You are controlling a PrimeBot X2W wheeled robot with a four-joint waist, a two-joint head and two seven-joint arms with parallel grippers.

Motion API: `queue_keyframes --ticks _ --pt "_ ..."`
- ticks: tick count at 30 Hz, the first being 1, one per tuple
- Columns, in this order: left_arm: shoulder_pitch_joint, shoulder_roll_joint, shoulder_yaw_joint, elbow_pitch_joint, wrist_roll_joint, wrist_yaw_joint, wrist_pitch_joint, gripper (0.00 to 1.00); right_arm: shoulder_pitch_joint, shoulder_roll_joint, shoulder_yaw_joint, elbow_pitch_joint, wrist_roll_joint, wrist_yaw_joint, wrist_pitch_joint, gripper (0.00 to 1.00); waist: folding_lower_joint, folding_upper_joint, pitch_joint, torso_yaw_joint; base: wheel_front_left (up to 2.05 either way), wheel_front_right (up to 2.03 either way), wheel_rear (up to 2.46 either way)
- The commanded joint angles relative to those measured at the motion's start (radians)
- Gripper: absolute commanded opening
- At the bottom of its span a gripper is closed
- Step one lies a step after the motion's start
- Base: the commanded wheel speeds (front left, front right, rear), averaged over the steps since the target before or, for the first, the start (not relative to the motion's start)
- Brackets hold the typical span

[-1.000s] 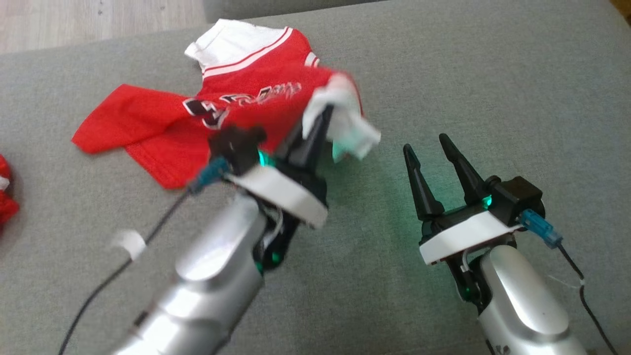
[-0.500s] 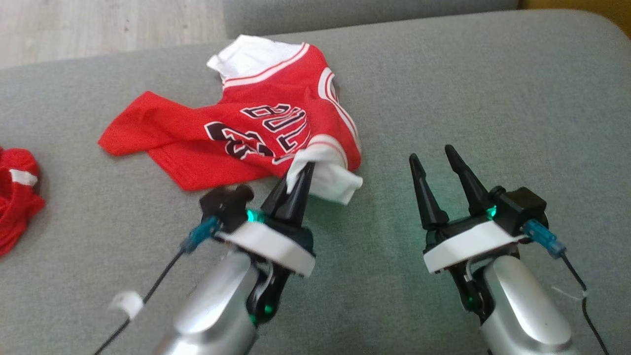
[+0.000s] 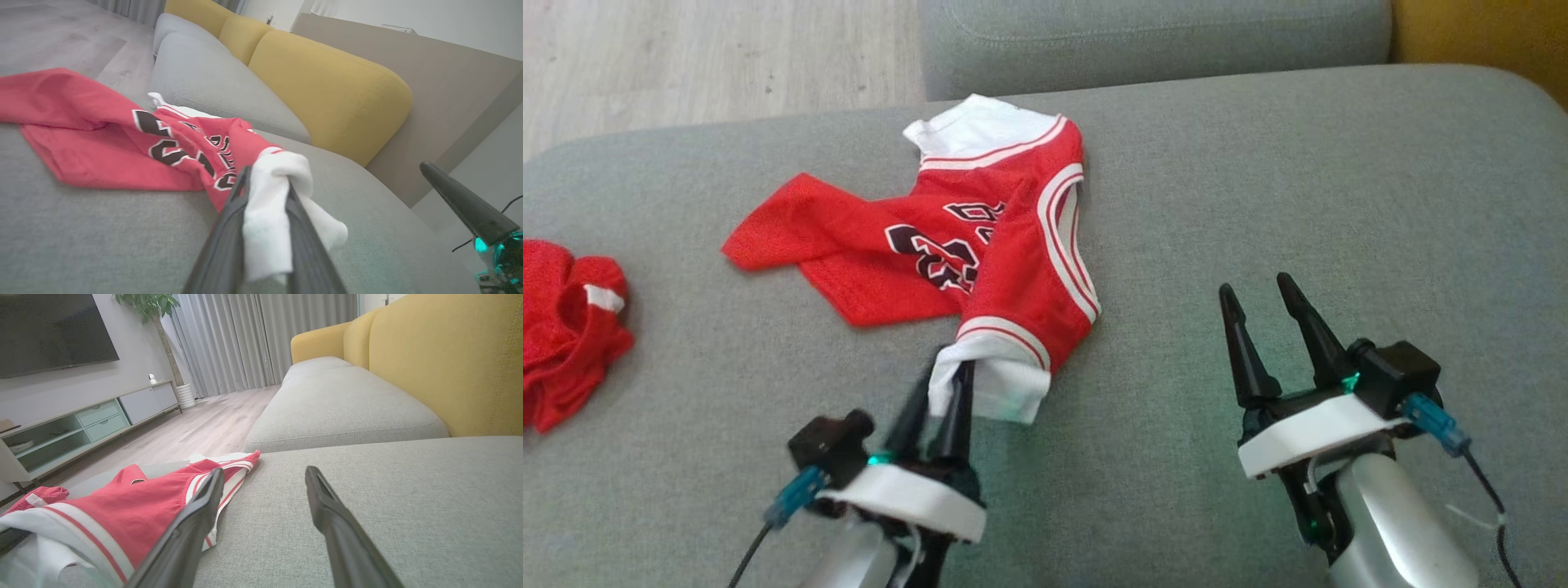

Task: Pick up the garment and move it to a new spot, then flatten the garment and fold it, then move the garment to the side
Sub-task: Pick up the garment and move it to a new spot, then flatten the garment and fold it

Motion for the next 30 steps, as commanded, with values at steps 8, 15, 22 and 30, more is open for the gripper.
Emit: queue_keyframes --ticks 8,15,22,30 --pt "0.057 0.014 0.138 -0.048 0.086 0.002 -0.009 1.00 0.008 0.011 0.006 -0.027 0.002 0.008 -0.011 1.00 0.0001 0.0000 -0.040 0.005 0.00 0.00 0.00" --pt "0.136 0.011 0.254 -0.062 0.189 0.002 -0.009 1.00 0.043 0.011 -0.013 -0.036 -0.009 0.008 -0.011 1.00 0.0001 0.0000 -0.073 0.006 0.00 0.00 0.00" --pt "0.203 -0.006 0.367 -0.096 0.275 0.016 -0.009 1.00 0.087 0.011 -0.039 -0.052 -0.029 0.008 -0.011 1.00 0.0001 0.0000 -0.089 0.007 0.00 0.00 0.00" --pt "0.287 -0.019 0.460 -0.130 0.349 0.037 -0.009 1.00 0.143 0.011 -0.087 -0.056 -0.059 0.008 -0.011 1.00 0.0001 0.0000 -0.111 0.010 0.00 0.00 0.00"
